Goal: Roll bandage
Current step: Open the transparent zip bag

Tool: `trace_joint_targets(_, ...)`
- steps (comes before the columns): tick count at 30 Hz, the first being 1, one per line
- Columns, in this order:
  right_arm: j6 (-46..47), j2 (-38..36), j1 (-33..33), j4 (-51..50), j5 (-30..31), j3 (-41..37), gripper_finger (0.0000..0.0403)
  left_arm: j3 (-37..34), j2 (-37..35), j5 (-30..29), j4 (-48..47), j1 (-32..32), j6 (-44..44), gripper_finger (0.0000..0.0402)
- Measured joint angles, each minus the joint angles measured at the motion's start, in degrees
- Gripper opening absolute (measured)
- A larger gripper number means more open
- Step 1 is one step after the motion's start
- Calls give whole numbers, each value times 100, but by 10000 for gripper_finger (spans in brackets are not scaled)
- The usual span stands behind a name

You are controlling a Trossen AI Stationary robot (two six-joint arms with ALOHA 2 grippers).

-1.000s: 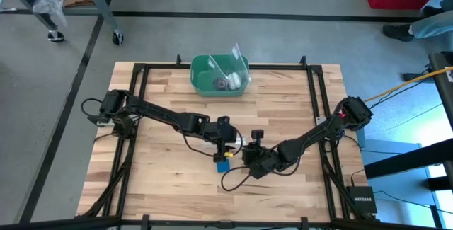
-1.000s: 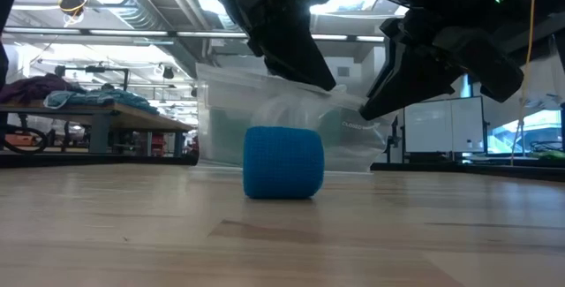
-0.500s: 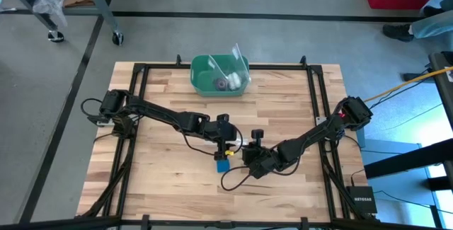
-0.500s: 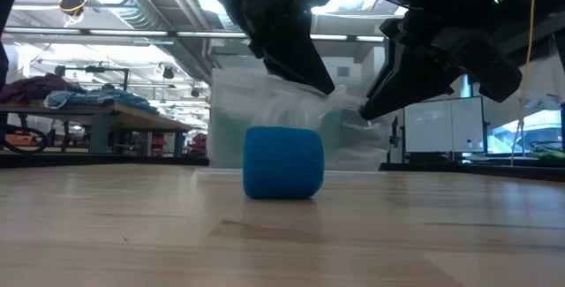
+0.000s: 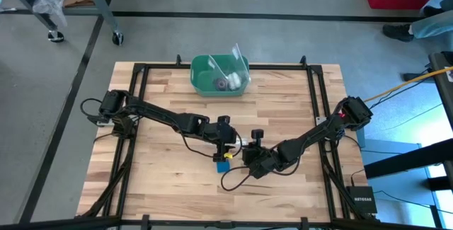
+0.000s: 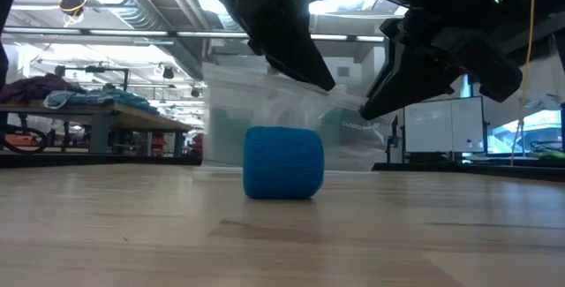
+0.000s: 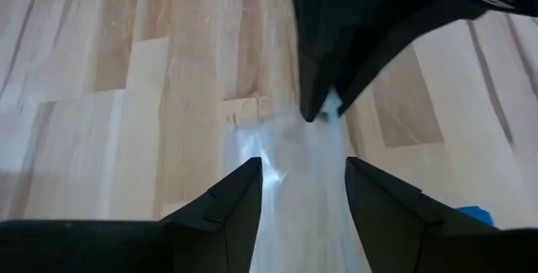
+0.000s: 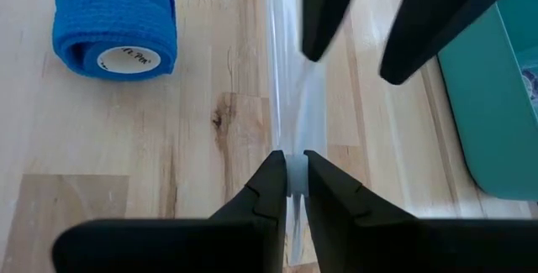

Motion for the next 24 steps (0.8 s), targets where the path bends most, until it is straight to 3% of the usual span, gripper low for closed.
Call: trace_joint_targets(24,0,0,0,1,-2,2,40,105,11,5,-192,-42,62,162)
